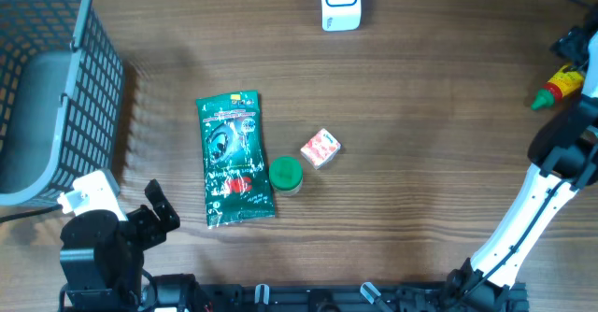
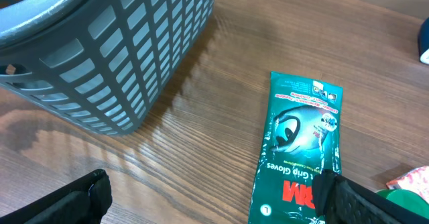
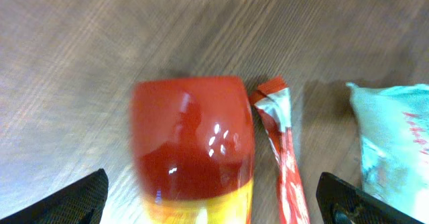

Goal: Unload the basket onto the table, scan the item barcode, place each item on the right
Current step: 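Carry the bottle to the right edge and release it, then move the right gripper to the Kleenex tissue pack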

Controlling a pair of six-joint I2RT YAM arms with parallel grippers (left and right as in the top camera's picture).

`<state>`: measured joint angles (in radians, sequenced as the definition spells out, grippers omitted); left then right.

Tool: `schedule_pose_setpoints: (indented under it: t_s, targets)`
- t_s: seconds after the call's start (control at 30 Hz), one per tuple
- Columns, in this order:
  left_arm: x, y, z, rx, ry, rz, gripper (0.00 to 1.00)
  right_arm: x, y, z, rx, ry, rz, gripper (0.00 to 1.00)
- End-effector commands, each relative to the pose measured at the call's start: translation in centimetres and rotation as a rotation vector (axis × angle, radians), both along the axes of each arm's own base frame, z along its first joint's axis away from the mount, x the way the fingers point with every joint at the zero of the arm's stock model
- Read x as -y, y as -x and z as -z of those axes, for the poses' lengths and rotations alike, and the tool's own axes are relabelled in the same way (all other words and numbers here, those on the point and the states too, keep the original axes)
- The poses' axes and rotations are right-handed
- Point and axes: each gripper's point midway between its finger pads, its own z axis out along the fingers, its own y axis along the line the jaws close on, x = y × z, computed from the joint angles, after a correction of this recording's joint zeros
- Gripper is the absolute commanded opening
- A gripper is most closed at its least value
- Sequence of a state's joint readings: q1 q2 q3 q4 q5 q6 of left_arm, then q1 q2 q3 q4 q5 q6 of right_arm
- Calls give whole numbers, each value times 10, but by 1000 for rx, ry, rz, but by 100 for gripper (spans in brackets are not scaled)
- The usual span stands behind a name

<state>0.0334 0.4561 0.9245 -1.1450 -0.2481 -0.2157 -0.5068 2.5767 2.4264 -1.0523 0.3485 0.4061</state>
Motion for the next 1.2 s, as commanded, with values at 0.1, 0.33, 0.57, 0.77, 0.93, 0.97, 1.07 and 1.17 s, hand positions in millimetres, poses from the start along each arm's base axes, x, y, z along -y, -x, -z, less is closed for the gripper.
schedule_pose_setpoints:
  t_s: [0.1,0.33,0.57,0.77,0.93,0.97,1.07,1.17]
  targets:
    - [2,-1,-2,6,1,10,100,-60,-19,-152,348,-66,-7,100]
    - [2,-1,-2,6,2,10,100,-177,-11,-186,327,-251,-146,100]
    - [2,-1,-2,6,1,10,100,-291,16,-160,99,-406,-316,99]
    - [2,-1,-2,6,1,10,100,-350,34,-155,-27,-417,-508,99]
    - [2,-1,-2,6,1,10,100,-388,40,-165,-38,-404,-668,100]
    - [2,-1,-2,6,1,10,100,-393,43,-168,-35,-400,-687,100]
    - [2,-1,-2,6,1,10,100,-395,64,-180,-40,-385,-700,100]
    - [2,-1,-2,6,1,10,100,-379,110,-182,-91,-353,-639,100]
